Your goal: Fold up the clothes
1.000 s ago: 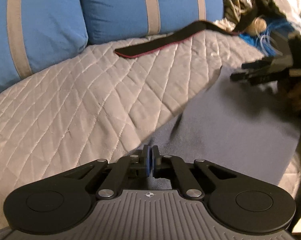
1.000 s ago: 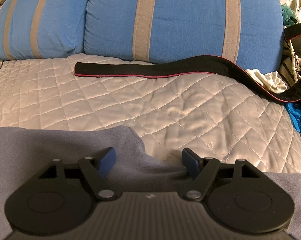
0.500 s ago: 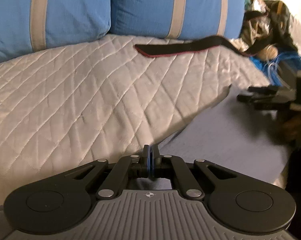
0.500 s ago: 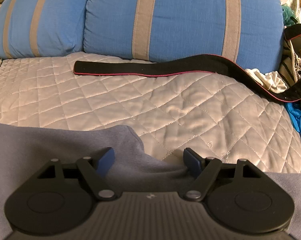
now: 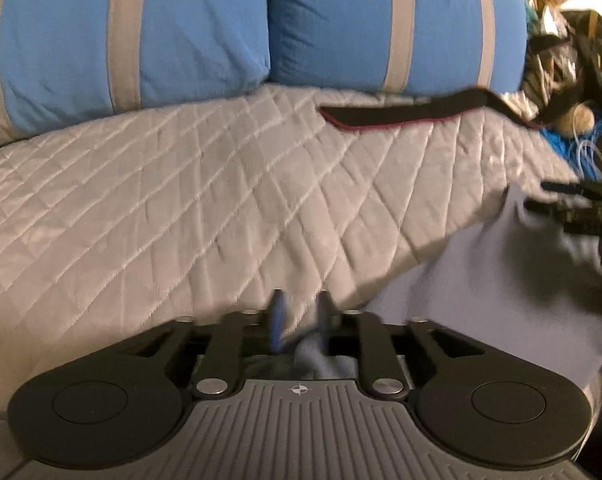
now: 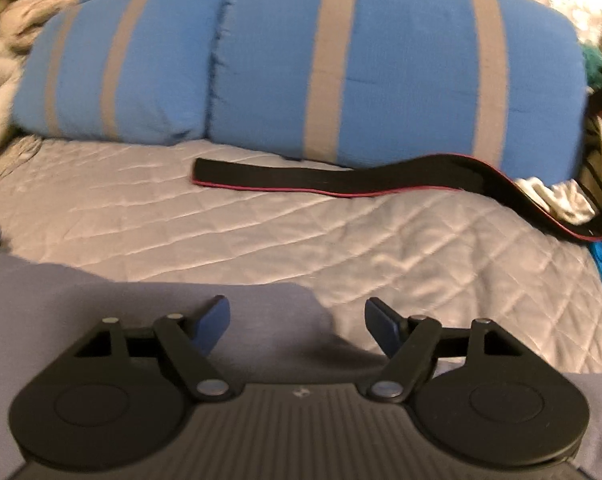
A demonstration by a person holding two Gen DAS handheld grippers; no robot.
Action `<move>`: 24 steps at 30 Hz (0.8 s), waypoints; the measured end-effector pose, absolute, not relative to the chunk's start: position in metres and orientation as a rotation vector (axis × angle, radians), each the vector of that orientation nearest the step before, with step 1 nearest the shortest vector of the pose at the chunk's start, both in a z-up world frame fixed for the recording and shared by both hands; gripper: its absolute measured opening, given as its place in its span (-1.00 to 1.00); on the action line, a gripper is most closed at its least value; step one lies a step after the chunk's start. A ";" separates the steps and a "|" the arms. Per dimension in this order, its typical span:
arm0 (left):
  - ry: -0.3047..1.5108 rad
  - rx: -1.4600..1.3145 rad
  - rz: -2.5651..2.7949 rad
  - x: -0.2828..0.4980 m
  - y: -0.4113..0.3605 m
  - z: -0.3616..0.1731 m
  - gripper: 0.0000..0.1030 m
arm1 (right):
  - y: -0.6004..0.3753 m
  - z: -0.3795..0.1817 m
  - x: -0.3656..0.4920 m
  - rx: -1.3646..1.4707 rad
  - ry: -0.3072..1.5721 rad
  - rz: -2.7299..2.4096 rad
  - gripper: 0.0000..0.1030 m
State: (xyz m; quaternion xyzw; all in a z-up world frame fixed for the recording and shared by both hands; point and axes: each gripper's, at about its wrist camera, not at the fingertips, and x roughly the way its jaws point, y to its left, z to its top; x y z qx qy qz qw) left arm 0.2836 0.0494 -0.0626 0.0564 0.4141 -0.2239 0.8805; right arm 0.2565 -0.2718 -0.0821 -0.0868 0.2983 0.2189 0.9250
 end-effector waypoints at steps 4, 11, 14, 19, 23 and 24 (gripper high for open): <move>0.787 0.015 -0.403 0.284 0.061 -0.050 -0.24 | -0.262 -0.087 0.253 -0.245 0.612 0.455 0.61; 0.690 -0.093 -0.256 0.270 0.087 -0.023 -0.10 | -0.271 -0.096 0.261 -0.243 0.654 0.350 0.62; 0.657 -0.097 -0.184 0.251 0.110 -0.012 -0.01 | -0.271 -0.094 0.258 -0.260 0.620 0.333 0.65; 0.619 -0.145 -0.039 0.213 0.171 -0.002 0.15 | -0.267 -0.085 0.244 -0.280 0.533 0.347 0.90; 0.630 -0.278 0.060 0.183 0.217 -0.015 0.27 | -0.264 -0.075 0.227 -0.276 0.472 0.374 0.95; 0.634 -0.284 0.064 0.177 0.222 -0.017 0.27 | -0.264 -0.073 0.222 -0.272 0.458 0.383 0.96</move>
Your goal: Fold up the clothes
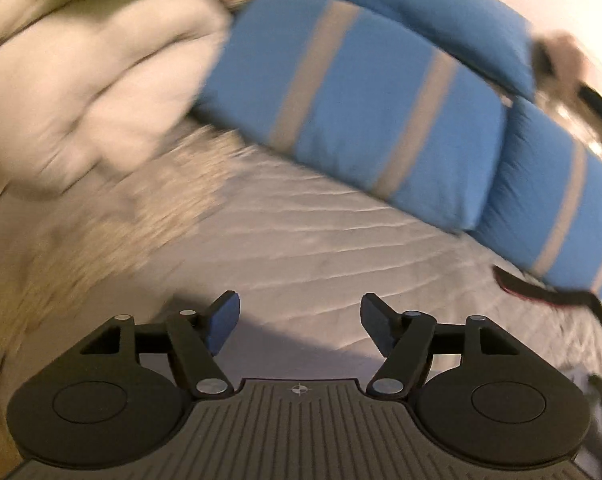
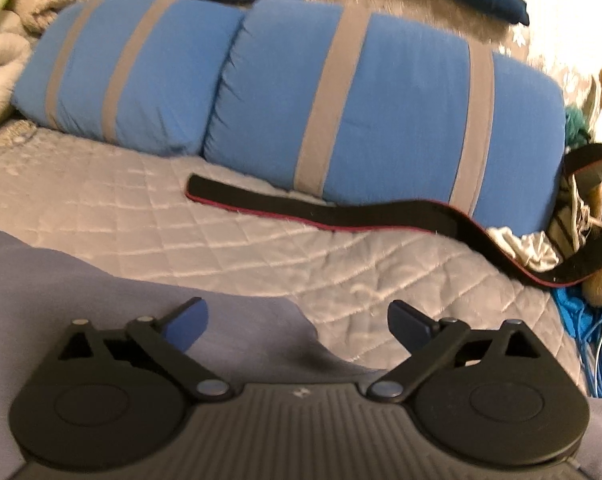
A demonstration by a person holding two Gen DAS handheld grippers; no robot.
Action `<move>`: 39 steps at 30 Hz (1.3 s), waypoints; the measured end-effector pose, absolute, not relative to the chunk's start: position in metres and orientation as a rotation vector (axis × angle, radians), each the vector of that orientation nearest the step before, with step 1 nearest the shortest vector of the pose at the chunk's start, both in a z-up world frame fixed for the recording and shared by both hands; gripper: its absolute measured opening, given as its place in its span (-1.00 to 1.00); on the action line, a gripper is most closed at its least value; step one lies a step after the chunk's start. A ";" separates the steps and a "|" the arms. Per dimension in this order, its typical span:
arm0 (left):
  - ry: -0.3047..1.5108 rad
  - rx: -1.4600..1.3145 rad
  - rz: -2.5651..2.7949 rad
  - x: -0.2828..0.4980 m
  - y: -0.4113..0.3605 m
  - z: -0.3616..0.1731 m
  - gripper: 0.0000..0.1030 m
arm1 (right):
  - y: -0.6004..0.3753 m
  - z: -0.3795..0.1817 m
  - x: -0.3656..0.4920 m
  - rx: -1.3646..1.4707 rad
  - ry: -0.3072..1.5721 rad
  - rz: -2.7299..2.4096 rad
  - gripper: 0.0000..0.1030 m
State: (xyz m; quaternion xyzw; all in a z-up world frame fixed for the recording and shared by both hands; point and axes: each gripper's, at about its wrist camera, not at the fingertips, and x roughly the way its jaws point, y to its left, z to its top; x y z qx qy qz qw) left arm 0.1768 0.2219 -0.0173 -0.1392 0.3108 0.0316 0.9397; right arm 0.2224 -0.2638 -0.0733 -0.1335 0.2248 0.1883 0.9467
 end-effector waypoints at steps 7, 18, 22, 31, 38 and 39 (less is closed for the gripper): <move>0.636 -0.021 -0.309 0.181 0.162 -0.034 0.27 | -0.246 -0.067 0.197 -0.242 0.430 0.527 0.97; 0.663 0.480 -0.531 0.235 0.060 -0.085 0.31 | -0.244 -0.077 0.198 -0.275 0.463 0.517 0.98; 0.698 0.385 -0.483 0.246 0.085 -0.085 0.37 | -0.245 -0.078 0.197 -0.277 0.461 0.516 0.99; 0.738 0.343 -0.288 0.248 0.122 -0.069 0.38 | -0.246 -0.078 0.197 -0.277 0.455 0.507 0.99; 0.643 0.027 -0.138 0.220 0.185 -0.031 0.37 | -0.246 -0.079 0.197 -0.277 0.454 0.506 0.99; 0.635 -0.042 -0.102 0.216 0.199 -0.027 0.37 | -0.246 -0.079 0.197 -0.277 0.454 0.506 0.99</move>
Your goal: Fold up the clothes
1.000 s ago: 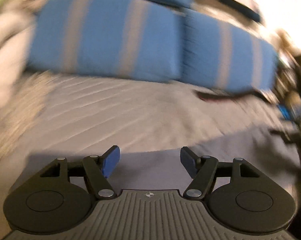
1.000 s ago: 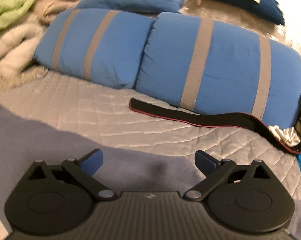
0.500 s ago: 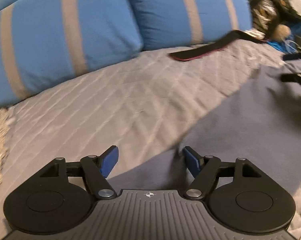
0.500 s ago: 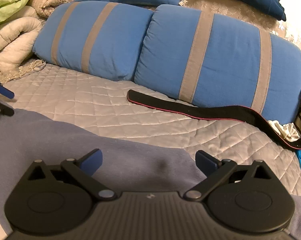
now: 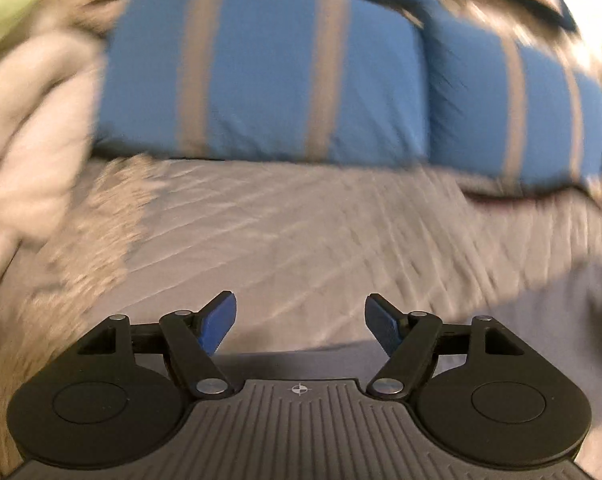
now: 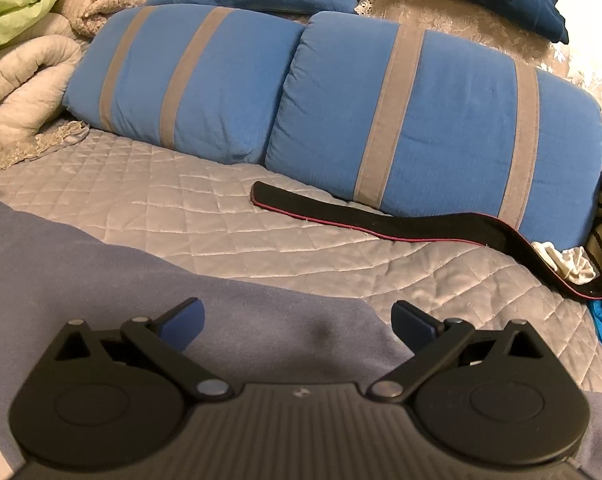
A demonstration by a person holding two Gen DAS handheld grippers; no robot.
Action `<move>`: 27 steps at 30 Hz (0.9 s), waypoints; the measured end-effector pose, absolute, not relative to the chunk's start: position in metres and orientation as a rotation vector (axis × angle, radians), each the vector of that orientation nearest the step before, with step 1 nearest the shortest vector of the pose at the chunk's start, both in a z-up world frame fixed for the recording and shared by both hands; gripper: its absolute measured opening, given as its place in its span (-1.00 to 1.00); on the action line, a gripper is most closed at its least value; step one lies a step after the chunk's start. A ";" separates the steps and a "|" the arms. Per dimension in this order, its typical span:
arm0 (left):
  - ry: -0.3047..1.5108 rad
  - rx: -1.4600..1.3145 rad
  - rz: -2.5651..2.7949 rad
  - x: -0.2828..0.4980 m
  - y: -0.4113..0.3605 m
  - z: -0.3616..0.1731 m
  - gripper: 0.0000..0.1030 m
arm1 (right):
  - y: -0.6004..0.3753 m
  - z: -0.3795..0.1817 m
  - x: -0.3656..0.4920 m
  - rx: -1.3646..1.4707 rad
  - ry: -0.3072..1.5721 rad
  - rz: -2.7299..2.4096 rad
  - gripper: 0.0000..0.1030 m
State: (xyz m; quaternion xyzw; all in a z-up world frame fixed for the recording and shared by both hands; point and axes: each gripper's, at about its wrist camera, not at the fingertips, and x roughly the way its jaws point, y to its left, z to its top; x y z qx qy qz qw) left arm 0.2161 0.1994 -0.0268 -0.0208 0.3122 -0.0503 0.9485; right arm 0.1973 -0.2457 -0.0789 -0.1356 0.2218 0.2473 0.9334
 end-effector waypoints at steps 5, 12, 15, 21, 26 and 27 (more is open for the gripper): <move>0.593 -0.528 0.065 0.174 0.285 -0.031 0.37 | -0.246 -0.078 0.196 -0.278 0.448 0.505 0.99; 0.576 -0.945 0.068 0.127 0.334 -0.082 0.37 | -0.247 -0.076 0.192 -0.262 0.440 0.515 0.99; 0.574 -1.106 0.043 0.125 0.341 -0.112 0.37 | -0.248 -0.075 0.189 -0.253 0.439 0.514 0.99; 0.483 -1.324 0.014 0.135 0.347 -0.135 0.37 | -0.248 -0.075 0.186 -0.246 0.443 0.506 0.99; 0.547 -1.278 0.049 0.155 0.340 -0.128 -0.38 | -0.248 -0.075 0.186 -0.247 0.442 0.504 0.99; 0.599 -1.274 0.056 0.162 0.339 -0.128 -0.90 | -0.248 -0.075 0.186 -0.247 0.442 0.504 0.99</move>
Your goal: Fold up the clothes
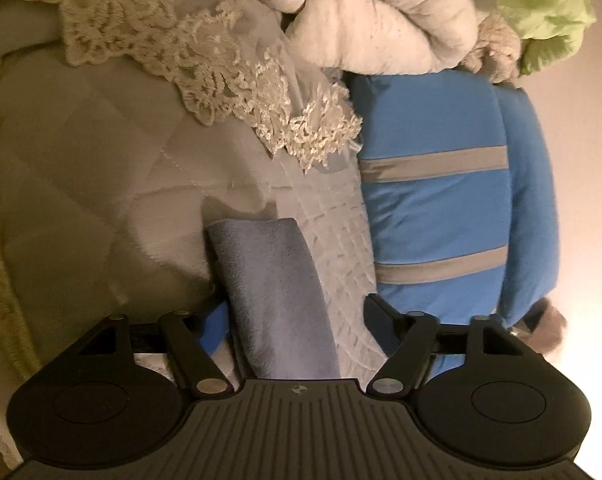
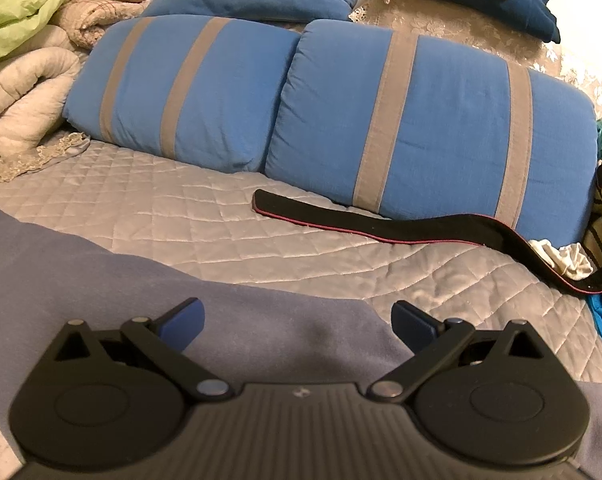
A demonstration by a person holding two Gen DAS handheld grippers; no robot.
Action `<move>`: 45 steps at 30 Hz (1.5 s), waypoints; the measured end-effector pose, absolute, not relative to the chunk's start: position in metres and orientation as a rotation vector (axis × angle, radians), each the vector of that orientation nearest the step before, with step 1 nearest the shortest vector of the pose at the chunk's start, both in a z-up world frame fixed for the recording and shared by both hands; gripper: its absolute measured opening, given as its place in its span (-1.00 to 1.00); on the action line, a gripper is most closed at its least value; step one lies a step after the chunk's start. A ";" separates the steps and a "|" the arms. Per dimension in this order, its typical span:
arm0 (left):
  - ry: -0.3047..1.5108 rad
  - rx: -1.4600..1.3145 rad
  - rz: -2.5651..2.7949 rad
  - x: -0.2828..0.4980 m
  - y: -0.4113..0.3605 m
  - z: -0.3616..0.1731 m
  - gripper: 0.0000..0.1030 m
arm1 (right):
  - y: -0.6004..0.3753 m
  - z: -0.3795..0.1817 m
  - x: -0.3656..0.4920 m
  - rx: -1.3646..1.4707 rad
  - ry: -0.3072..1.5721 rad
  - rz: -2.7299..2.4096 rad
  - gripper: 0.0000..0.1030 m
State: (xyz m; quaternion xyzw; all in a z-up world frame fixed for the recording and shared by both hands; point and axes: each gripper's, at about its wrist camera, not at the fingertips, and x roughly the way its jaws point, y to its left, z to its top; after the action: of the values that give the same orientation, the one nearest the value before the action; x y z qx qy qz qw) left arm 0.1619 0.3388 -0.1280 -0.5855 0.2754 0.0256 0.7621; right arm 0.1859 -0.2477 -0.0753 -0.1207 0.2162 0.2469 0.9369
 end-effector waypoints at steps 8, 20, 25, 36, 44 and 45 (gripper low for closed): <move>0.541 -0.916 -0.054 0.172 0.287 -0.026 -0.90 | -0.251 -0.072 0.180 -0.216 0.431 0.512 0.99; 0.474 -0.437 -0.462 0.164 0.068 0.100 -0.89 | -0.266 -0.064 0.174 -0.129 0.424 0.486 0.99; 0.548 -0.272 -0.587 0.163 -0.020 0.080 -0.81 | -0.277 -0.061 0.171 -0.109 0.414 0.436 0.99; 0.487 -0.233 -0.570 0.148 -0.018 0.068 0.57 | -0.315 -0.035 0.158 -0.050 0.420 0.291 1.00; 0.420 -0.063 -0.346 0.141 0.015 0.040 0.66 | -0.273 -0.029 0.120 -0.553 0.382 0.434 1.00; 0.424 -0.070 -0.332 0.140 0.018 0.033 0.66 | -0.266 -0.033 0.113 -0.629 0.361 0.453 1.00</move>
State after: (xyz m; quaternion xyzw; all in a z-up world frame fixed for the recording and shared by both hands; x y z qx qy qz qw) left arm 0.1402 0.0185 0.0334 -0.0346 0.2096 -0.1639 0.9633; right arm 0.1135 -0.2658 -0.0326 -0.3052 0.1750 0.2195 0.9100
